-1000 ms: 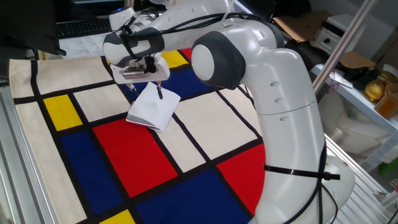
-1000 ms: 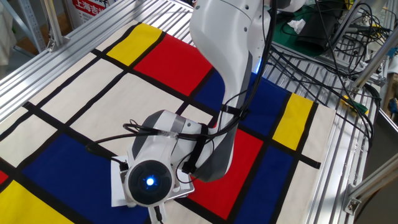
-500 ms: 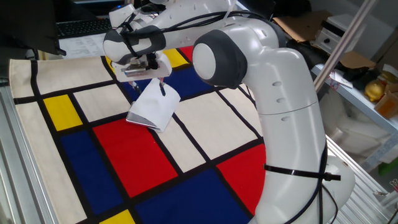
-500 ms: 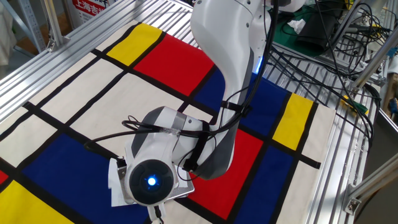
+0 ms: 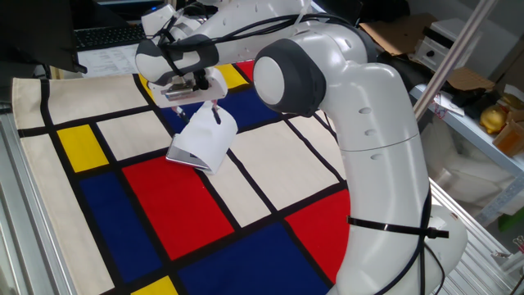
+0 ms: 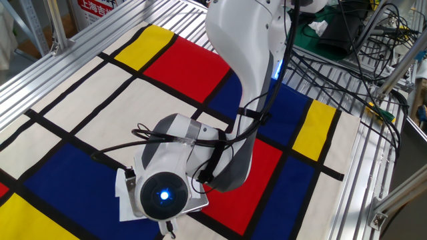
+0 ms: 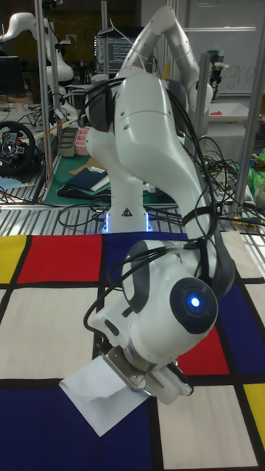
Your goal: Unfold a piece of paper
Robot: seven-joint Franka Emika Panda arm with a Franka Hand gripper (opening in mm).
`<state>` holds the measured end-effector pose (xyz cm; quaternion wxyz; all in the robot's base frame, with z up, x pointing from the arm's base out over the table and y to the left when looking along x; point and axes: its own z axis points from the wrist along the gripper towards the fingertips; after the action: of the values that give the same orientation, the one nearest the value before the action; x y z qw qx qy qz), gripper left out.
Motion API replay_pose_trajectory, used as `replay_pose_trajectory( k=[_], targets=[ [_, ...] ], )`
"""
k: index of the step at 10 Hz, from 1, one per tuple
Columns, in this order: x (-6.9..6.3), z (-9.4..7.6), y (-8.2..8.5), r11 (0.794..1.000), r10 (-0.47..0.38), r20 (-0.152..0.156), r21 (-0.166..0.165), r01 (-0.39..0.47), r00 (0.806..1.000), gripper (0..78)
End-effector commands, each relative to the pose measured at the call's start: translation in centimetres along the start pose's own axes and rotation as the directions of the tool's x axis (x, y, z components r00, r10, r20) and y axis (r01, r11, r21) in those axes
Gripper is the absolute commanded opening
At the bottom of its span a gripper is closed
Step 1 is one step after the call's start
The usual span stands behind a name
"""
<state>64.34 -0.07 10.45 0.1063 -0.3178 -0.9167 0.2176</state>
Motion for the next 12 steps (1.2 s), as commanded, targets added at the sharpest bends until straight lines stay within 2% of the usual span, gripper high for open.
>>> replay_pose_trajectory(
  k=[1, 7, 10, 12],
  targets=[
    [-0.9, -1.9, -3.4, 0.997, -0.046, 0.003, 0.062, 0.045, 0.999, 77.5],
    [-0.5, -1.5, -4.1, 0.995, -0.06, 0.015, 0.083, 0.058, 0.998, 77.5],
    [-0.5, -1.0, -6.2, 0.991, -0.111, 0.008, 0.076, 0.11, 0.994, 77.5],
    [-0.5, -0.7, -6.6, 0.991, -0.116, 0.011, 0.075, 0.115, 0.993, 77.5]
  ],
)
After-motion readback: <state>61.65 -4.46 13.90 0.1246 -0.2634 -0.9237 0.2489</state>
